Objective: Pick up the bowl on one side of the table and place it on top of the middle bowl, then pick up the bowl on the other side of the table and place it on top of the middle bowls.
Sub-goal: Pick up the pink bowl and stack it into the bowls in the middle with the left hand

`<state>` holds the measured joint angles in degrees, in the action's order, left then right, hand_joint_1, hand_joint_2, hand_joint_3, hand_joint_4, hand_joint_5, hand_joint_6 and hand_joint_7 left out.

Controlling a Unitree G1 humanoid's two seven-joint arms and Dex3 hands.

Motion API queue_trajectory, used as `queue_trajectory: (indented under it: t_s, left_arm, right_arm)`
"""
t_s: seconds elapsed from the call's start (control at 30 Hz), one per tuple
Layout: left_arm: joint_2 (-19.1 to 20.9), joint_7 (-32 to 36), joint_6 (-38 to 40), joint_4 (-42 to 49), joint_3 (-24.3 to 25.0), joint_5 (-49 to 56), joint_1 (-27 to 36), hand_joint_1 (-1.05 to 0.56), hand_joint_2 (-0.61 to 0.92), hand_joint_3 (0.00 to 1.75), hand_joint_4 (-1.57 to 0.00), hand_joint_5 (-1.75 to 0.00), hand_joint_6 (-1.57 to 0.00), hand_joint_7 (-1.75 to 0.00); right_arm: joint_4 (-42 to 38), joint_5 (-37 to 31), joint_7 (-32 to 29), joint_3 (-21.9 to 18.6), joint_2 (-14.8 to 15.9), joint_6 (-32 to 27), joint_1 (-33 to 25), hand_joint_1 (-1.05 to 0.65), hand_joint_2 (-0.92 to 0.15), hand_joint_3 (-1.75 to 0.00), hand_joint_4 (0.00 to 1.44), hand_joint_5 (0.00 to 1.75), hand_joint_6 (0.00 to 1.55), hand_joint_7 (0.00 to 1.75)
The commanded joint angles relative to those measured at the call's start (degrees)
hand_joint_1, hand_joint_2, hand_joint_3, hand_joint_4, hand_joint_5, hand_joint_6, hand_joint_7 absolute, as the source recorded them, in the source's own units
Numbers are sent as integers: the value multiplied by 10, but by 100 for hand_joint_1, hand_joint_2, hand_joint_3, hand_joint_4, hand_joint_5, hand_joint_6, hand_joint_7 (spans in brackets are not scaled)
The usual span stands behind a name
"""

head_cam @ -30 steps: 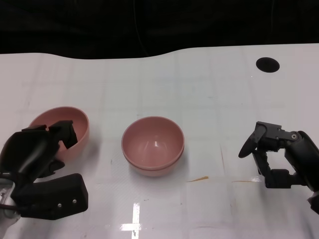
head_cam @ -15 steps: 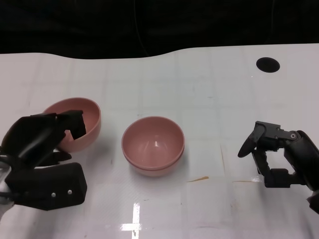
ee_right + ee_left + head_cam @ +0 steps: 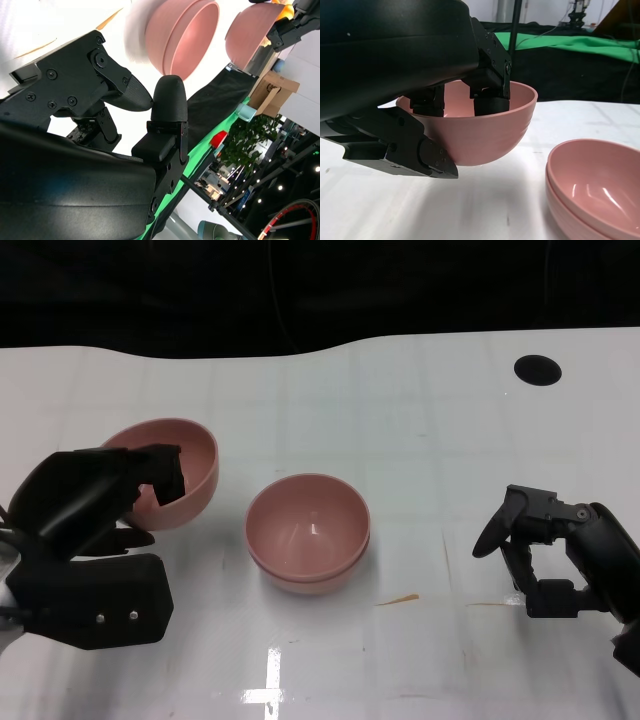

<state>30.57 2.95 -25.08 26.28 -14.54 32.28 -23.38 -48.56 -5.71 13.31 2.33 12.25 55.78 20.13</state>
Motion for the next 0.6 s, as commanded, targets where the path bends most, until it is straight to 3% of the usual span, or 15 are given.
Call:
queue_trajectory:
  t_s: [0.03,0.13,0.33,0.6]
  left_arm:
    - [13,-14,0,-15,6,2,-13,9,87,17,-73,-175,-67,-157]
    - [12,-19,-3,-21,5,3,-17,8,86,18,-72,-175,-71,-149]
    - [9,-32,-20,-29,-2,8,-38,7,84,18,-70,-175,-62,-163]
    - [-1,-44,-26,-53,-5,10,-49,11,83,15,-74,-175,-73,-149]
  right_arm:
    - [-4,-1,-5,-2,3,-2,5,-9,-52,-124,90,175,78,150]
    - [-5,-3,-7,-2,4,-1,5,-9,-52,-124,90,175,78,150]
    - [-8,-2,-8,-2,3,0,6,-9,-52,-124,90,175,79,150]
    - [-14,-4,-9,-1,3,1,8,-8,-52,-125,90,175,78,150]
